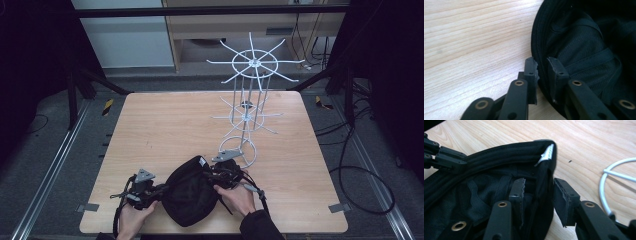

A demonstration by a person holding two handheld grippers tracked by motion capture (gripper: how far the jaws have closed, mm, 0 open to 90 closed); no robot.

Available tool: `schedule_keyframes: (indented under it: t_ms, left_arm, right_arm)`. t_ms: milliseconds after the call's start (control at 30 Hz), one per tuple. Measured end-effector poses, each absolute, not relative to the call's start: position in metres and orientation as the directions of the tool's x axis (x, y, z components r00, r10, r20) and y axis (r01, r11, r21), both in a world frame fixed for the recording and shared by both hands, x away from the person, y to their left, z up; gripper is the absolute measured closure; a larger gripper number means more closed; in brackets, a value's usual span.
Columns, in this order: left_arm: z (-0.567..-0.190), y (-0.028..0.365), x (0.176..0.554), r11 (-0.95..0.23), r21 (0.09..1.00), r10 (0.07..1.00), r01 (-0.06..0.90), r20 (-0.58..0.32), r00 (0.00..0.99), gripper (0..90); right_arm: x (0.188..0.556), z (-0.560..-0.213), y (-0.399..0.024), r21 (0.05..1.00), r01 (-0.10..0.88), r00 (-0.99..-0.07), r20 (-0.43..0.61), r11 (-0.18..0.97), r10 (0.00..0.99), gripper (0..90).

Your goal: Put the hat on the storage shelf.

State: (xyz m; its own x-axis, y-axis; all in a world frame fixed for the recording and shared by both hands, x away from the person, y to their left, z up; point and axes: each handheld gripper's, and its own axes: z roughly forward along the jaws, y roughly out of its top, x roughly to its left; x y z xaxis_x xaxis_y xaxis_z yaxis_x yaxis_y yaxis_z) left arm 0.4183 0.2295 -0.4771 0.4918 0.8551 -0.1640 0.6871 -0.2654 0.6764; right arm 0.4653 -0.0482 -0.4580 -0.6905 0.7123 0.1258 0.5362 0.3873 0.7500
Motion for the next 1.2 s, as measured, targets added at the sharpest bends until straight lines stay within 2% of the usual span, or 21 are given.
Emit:
schedule_keyframes:
  t_ms: [100, 133, 167, 200, 367, 500, 567, 733, 833, 1033, 1067, 1200]
  left_arm:
    - [-0.477, 0.229, 0.419, -0.270, 0.678, 0.853, 0.684, -0.161, 0.496, 79.6]
    - [-0.477, 0.228, 0.420, -0.272, 0.682, 0.853, 0.678, -0.155, 0.498, 79.7]
    - [-0.477, 0.228, 0.420, -0.272, 0.682, 0.853, 0.678, -0.155, 0.498, 79.7]
    - [-0.476, 0.228, 0.419, -0.269, 0.690, 0.854, 0.672, -0.151, 0.497, 79.8]
    - [-0.472, 0.227, 0.419, -0.255, 0.721, 0.857, 0.644, -0.141, 0.496, 80.0]
    - [-0.468, 0.227, 0.419, -0.239, 0.751, 0.857, 0.616, -0.135, 0.497, 79.4]
    - [-0.469, 0.227, 0.420, -0.239, 0.754, 0.853, 0.612, -0.138, 0.503, 76.1]
    - [-0.475, 0.227, 0.418, -0.247, 0.734, 0.839, 0.633, -0.166, 0.519, 60.7]
    - [-0.475, 0.226, 0.416, -0.249, 0.729, 0.835, 0.638, -0.173, 0.523, 58.4]
    - [-0.476, 0.225, 0.416, -0.246, 0.710, 0.837, 0.660, -0.189, 0.514, 66.8]
    - [-0.476, 0.226, 0.419, -0.238, 0.704, 0.841, 0.670, -0.196, 0.505, 72.4]
    - [-0.475, 0.228, 0.426, -0.219, 0.712, 0.851, 0.667, -0.195, 0.488, 80.7]
  right_arm:
    - [0.466, -0.460, -0.045, 0.739, 0.544, -0.690, 0.124, 0.397, 0.713, 65.0]
    - [0.467, -0.461, -0.044, 0.731, 0.550, -0.688, 0.121, 0.405, 0.716, 72.7]
    - [0.467, -0.461, -0.044, 0.731, 0.550, -0.688, 0.121, 0.405, 0.716, 72.7]
    - [0.466, -0.461, -0.045, 0.728, 0.557, -0.678, 0.120, 0.401, 0.725, 80.1]
    - [0.464, -0.456, -0.052, 0.752, 0.540, -0.675, 0.117, 0.380, 0.728, 82.9]
    - [0.461, -0.444, -0.059, 0.806, 0.492, -0.677, 0.116, 0.330, 0.727, 83.4]
    - [0.460, -0.439, -0.060, 0.823, 0.472, -0.676, 0.109, 0.315, 0.729, 83.5]
    - [0.456, -0.427, -0.059, 0.862, 0.417, -0.670, 0.078, 0.287, 0.738, 83.8]
    - [0.455, -0.424, -0.058, 0.875, 0.396, -0.665, 0.064, 0.279, 0.744, 83.9]
    - [0.451, -0.419, -0.055, 0.894, 0.359, -0.671, 0.050, 0.266, 0.740, 84.0]
    - [0.450, -0.416, -0.054, 0.900, 0.344, -0.687, 0.046, 0.268, 0.725, 83.9]
    - [0.448, -0.411, -0.054, 0.907, 0.323, -0.705, 0.042, 0.269, 0.708, 83.9]
